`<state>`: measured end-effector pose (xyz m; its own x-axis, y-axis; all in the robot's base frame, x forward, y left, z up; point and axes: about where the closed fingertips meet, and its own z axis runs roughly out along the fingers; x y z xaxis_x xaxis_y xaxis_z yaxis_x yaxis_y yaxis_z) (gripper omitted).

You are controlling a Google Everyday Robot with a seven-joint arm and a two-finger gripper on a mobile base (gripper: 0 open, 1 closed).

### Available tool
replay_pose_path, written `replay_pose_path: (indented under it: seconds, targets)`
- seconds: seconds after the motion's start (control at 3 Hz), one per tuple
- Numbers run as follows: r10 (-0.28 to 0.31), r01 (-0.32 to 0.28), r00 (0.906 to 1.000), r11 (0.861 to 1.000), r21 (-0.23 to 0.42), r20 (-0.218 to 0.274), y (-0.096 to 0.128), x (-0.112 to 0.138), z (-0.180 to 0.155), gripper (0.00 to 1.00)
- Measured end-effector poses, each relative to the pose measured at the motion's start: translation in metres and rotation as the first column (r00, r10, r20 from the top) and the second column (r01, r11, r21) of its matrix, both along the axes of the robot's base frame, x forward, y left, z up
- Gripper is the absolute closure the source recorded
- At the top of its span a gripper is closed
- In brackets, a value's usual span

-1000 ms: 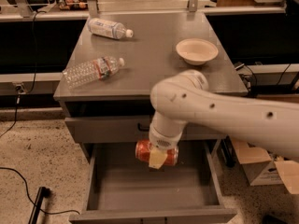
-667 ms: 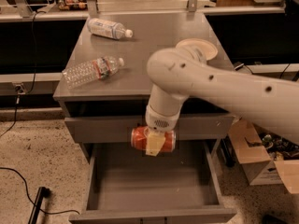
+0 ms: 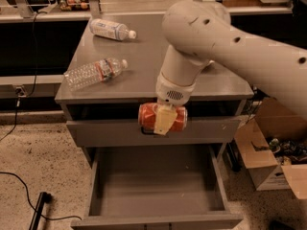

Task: Pick coke can from middle drawer and place on counter

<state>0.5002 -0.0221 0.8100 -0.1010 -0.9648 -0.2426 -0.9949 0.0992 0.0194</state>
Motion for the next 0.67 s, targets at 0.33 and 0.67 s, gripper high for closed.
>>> replay_pose_path:
  seconds: [0.33, 0.67]
  targets:
    - [-0.073, 0.072, 0.9924, 0.997, 0.008, 0.100, 0.005, 0.024, 0.025, 1.00]
    - [-0.160, 0.164, 0.9683, 0.986, -0.002, 0.192, 0.019, 0.063, 0.041, 1.00]
